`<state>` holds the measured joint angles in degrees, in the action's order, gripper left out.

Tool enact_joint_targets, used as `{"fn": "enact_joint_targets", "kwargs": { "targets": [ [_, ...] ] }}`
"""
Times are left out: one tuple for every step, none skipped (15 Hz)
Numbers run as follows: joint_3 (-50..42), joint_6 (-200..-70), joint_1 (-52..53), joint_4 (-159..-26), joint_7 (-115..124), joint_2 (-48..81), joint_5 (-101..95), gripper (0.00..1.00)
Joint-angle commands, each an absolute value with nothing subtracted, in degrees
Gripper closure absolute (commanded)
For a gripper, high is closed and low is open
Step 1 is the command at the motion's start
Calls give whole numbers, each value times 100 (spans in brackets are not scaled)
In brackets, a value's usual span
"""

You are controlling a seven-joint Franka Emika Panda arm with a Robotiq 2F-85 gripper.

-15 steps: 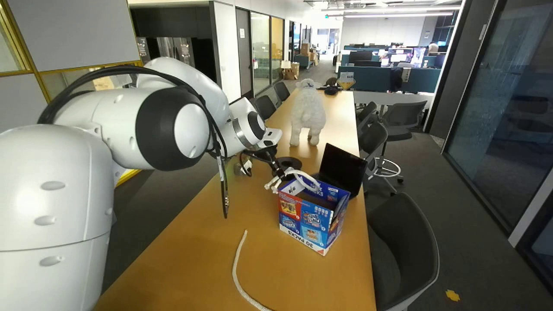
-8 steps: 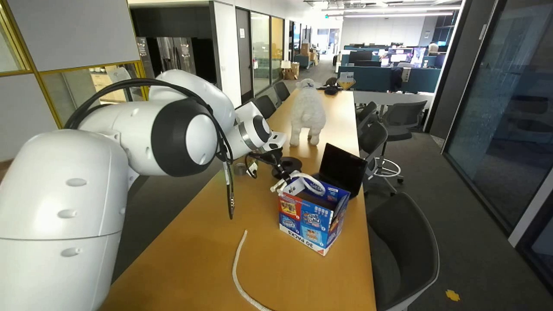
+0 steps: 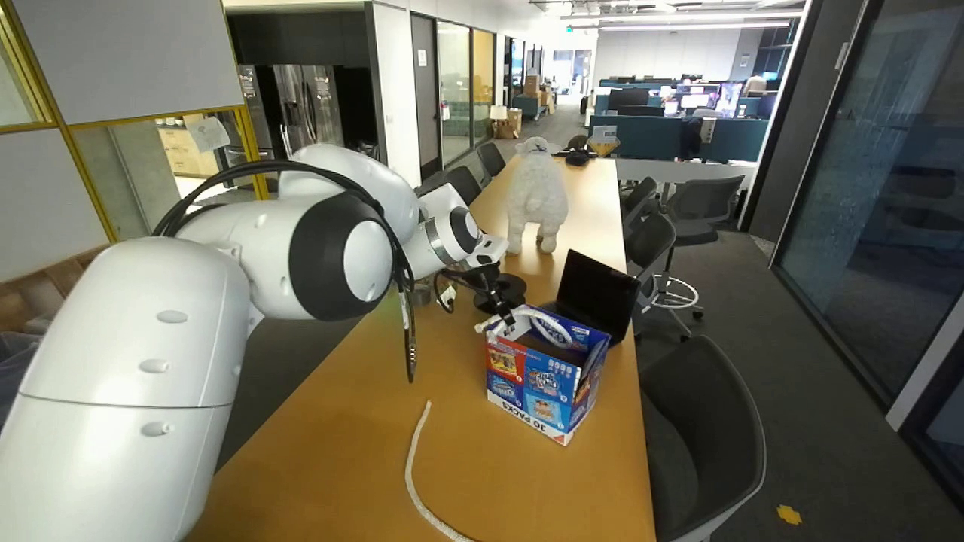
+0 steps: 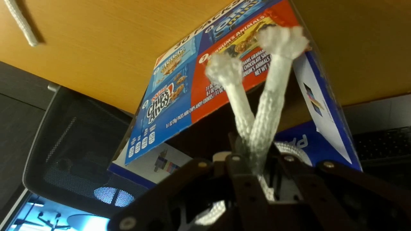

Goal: Put the ropes in the box one at a time

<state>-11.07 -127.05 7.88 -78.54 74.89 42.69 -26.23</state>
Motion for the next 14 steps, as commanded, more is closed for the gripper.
{"fn": "enact_joint_targets", "kwargs": {
  "targets": [
    [-1167, -12469, 791, -7421, 7295, 4474, -2443, 48],
    [-1158, -12457, 791, -7417, 7276, 4467, -2428, 41],
    [-1151, -12454, 802, -7434, 7258, 4439, -2424, 34],
    [-1138, -12481, 828, -7512, 7221, 4352, -2439, 25],
    [-1146, -12480, 874, -7582, 7211, 4268, -2478, 19],
    [-1105, -12404, 909, -7716, 7095, 4112, -2469, 10],
    [-1026, -12313, 913, -7841, 6902, 3973, -2410, 4],
    [-891, -12262, 894, -8115, 6610, 3724, -2330, 1],
    [-755, -12209, 856, -8320, 6310, 3523, -2206, 0],
    [-639, -12181, 834, -8593, 6069, 3285, -2064, 0],
    [-547, -12090, 833, -8896, 5834, 3007, -1925, 0],
    [-466, -11902, 817, -9122, 5606, 2771, -1772, 0],
    [-413, -11654, 807, -9415, 5405, 2483, -1651, 0],
    [-375, -11368, 793, -9648, 5234, 2241, -1537, 0]
  ]
}}
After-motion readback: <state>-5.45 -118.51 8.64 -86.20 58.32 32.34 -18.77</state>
